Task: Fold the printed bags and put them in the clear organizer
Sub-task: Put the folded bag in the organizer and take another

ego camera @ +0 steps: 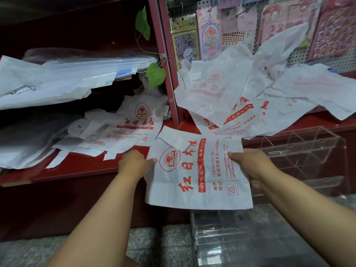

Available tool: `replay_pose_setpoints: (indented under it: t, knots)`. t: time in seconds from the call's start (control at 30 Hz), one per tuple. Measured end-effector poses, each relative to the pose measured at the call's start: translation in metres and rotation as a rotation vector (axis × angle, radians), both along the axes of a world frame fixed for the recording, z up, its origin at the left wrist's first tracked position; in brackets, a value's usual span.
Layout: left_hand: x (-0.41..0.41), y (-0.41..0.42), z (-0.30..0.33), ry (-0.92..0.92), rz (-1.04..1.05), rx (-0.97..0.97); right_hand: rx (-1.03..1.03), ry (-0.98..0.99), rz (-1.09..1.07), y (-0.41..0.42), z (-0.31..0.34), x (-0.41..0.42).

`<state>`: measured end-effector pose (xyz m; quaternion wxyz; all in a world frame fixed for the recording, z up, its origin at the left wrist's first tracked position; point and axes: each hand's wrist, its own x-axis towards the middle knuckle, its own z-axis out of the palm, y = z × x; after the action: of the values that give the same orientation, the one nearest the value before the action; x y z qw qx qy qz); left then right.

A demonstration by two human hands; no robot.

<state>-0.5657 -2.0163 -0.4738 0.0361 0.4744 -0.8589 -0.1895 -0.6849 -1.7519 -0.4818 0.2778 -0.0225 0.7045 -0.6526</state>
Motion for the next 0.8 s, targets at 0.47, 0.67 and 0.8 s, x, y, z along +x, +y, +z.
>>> replay_pose_setpoints:
  t: [0.47, 0.67, 0.8]
  knots:
    - [0.022, 0.015, 0.033, 0.919, -0.218, 0.77, -0.087, 0.407, -0.188, 0.029, 0.022, -0.015]
    - [0.025, 0.025, 0.034, 0.842, -0.3, 0.849, -0.07, 0.452, -0.036, 0.04, 0.029, -0.021]
    - [0.023, 0.022, 0.033, 0.921, -0.262, 0.76, -0.068, 0.474, 0.021, 0.046, 0.032, -0.026]
